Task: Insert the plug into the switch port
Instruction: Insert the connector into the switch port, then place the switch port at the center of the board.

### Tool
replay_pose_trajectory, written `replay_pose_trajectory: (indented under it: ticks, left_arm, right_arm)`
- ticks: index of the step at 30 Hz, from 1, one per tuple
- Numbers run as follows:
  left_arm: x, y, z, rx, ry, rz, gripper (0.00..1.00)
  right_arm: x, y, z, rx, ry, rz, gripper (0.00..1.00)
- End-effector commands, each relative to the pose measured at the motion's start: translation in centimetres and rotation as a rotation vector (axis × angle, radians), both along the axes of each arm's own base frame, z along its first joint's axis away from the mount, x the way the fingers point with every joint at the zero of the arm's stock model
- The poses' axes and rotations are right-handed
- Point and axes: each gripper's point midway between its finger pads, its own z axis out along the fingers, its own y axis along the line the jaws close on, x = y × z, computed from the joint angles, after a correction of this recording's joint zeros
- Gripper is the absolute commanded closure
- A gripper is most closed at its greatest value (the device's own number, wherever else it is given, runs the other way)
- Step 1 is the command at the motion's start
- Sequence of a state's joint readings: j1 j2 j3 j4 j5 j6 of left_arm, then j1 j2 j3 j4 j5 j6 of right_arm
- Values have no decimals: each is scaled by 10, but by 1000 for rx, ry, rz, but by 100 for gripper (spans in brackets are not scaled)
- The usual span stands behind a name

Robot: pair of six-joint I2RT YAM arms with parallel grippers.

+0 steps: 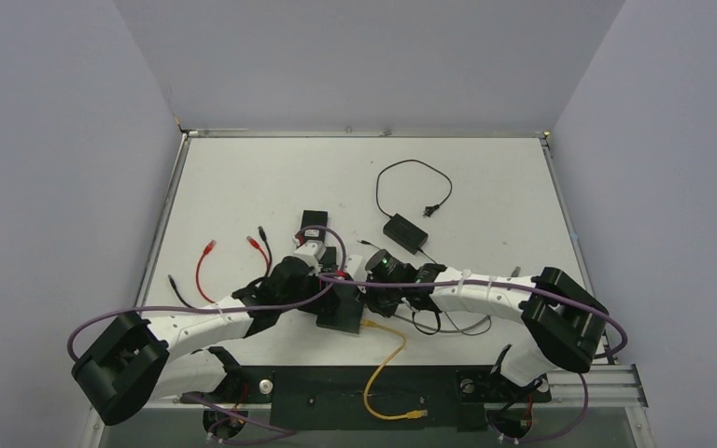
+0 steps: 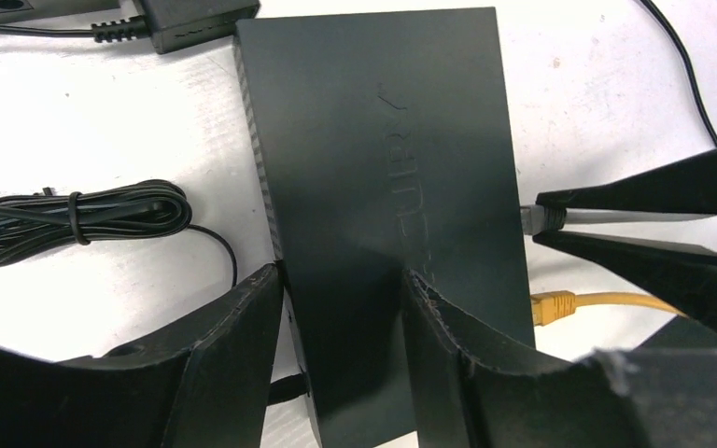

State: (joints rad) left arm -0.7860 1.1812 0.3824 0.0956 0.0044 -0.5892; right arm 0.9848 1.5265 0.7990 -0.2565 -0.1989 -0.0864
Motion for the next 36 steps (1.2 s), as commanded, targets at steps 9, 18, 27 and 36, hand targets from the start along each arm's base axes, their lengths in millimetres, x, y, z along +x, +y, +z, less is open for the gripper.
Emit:
replay_pose_trajectory:
  ticks: [9,18,27,36]
  left_arm:
    - [13,-12,92,-168,-133,-25,41]
    - [35,42,124,-108,-232,221,41]
    - [36,60,138,-104,-260,309,40]
    - [36,59,136,-106,-255,309,40]
  right_arm:
    - [43,32,89,353,-250,-173,100]
    - [61,4,111,367,-332,-302,100]
    - [72,-4,149,426,-408,-343,100]
    - [75,-13,183,495,-466,-390,100]
